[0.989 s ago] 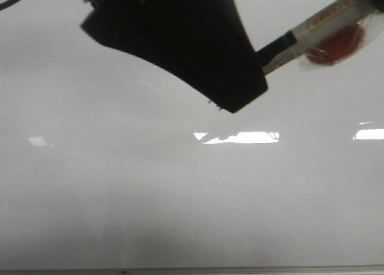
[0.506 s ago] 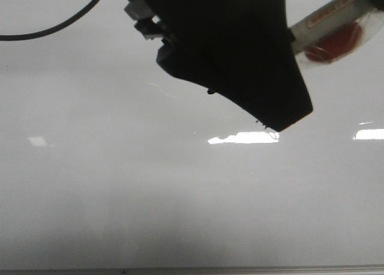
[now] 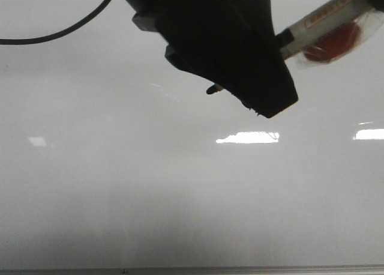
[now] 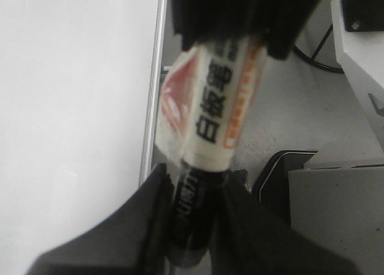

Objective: Write number 7 on whiteboard

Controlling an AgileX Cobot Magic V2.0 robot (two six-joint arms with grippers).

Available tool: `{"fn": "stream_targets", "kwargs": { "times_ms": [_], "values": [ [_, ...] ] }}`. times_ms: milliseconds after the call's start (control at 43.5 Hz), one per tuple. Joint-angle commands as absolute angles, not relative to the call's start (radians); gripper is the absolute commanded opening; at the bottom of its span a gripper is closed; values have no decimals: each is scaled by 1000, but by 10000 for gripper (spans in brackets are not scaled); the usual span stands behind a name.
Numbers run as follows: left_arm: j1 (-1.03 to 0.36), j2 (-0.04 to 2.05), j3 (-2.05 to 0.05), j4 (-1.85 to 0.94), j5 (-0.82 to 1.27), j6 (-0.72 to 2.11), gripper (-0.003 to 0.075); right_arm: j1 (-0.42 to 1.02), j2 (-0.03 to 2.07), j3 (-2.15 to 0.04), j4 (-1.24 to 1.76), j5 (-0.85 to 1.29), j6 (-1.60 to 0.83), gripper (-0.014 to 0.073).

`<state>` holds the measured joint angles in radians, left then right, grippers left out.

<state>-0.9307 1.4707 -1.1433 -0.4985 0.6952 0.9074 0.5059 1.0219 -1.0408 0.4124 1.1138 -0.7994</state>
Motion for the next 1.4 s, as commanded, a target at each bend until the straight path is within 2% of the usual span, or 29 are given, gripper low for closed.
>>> {"fn": "stream_targets", "kwargs": {
  "times_ms": [0,92,161,253,460,644,782,920,1104,1219,1380],
  "values": [
    [-936,1435,-1177,-538,651,898,92,505,1004,-1062,439,1084,-808,158],
    [-936,1435,-1177,-535,651,898,92,505,1004,-1062,439,1097,-808,370],
    [-935,1433,-1177,-519,658,898,92,502,1002,-1064,425,1112,-805,498],
    [-924,1422,-1177,-471,682,869,92,480,976,-1063,367,1122,-742,588],
    [-822,1341,-1178,-209,756,530,92,402,882,-1063,232,1123,-519,594],
    [-653,1232,-1178,29,914,204,92,381,849,-1062,223,1127,-501,594],
    [-491,1162,-1146,131,982,99,92,381,849,-1062,223,1127,-500,594],
    [-304,1120,-1057,144,917,82,92,381,849,-1062,223,1126,-500,594],
    [-88,1131,-951,91,725,29,92,381,850,-1062,224,1126,-500,594],
    [-2,1168,-924,21,618,29,92,381,850,-1062,225,1125,-500,594],
    [50,1257,-926,0,548,29,92,381,851,-1059,225,1122,-500,594]
  ]
}}
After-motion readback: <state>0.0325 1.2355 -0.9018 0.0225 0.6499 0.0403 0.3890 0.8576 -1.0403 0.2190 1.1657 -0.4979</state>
